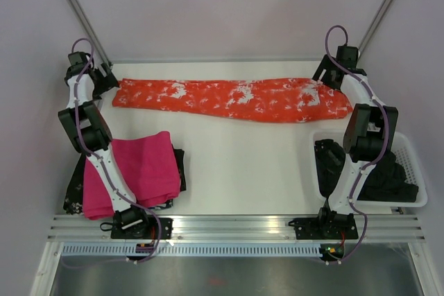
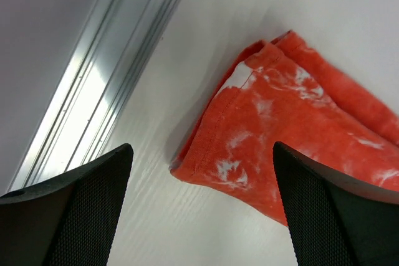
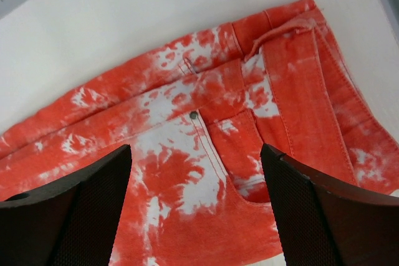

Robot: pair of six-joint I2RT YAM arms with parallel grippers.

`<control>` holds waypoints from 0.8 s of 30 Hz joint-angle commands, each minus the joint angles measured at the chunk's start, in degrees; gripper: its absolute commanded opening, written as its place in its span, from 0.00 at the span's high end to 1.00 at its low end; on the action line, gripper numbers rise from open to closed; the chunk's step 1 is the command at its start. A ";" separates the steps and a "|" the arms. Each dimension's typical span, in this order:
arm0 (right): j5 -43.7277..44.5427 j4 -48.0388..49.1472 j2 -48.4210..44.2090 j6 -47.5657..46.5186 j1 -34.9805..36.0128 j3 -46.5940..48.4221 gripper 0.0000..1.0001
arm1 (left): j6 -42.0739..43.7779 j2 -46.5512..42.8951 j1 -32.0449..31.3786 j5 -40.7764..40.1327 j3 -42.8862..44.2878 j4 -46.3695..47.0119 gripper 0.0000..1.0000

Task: Fold and stack the trousers
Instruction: Fold the trousers

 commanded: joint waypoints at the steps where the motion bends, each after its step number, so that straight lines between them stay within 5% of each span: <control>1: -1.02 0.45 -2.25 -1.22 -0.01 -1.24 0.10 | 6.99 3.74 -1.29 6.72 0.46 0.48 0.03; 13: 1.88 -2.19 -4.62 -1.14 0.08 -0.80 0.09 | 9.62 14.38 -1.56 14.54 13.98 -6.36 0.05; 21: 2.14 -3.06 -5.24 -0.78 0.52 -0.54 0.09 | 12.80 14.38 -2.08 18.67 11.28 -11.30 0.22; 24: 2.41 -3.85 -5.42 -1.31 0.60 -0.63 0.09 | 14.64 14.38 -2.26 19.11 10.92 -12.26 0.43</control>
